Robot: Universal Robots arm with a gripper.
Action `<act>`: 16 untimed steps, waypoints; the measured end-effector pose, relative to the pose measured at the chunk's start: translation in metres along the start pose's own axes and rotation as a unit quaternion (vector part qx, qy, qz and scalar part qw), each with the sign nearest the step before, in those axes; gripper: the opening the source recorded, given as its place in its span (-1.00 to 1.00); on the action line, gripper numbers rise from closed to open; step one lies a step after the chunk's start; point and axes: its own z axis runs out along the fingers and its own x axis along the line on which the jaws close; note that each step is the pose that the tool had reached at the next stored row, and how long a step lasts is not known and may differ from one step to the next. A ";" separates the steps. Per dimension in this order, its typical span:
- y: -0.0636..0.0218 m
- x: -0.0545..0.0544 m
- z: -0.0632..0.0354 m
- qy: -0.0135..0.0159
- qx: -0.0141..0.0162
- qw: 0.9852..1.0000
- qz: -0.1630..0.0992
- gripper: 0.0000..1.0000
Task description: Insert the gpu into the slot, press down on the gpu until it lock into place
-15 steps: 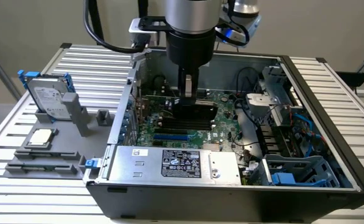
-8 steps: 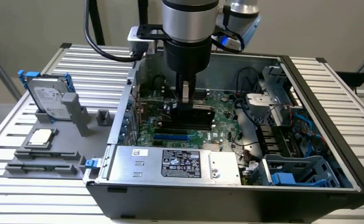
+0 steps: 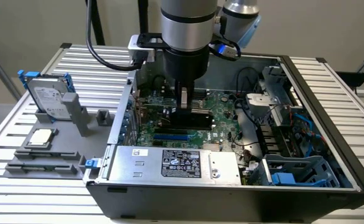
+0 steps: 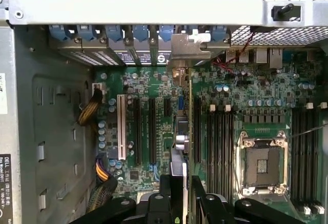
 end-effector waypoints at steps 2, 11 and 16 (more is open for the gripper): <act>0.0011 0.000 0.0036 0.000 0.000 1.000 0.000 -0.47; 0.0058 -0.001 0.0198 0.000 0.000 1.000 0.000 -0.47; 0.0076 -0.003 0.0289 0.000 0.000 1.000 0.000 -0.47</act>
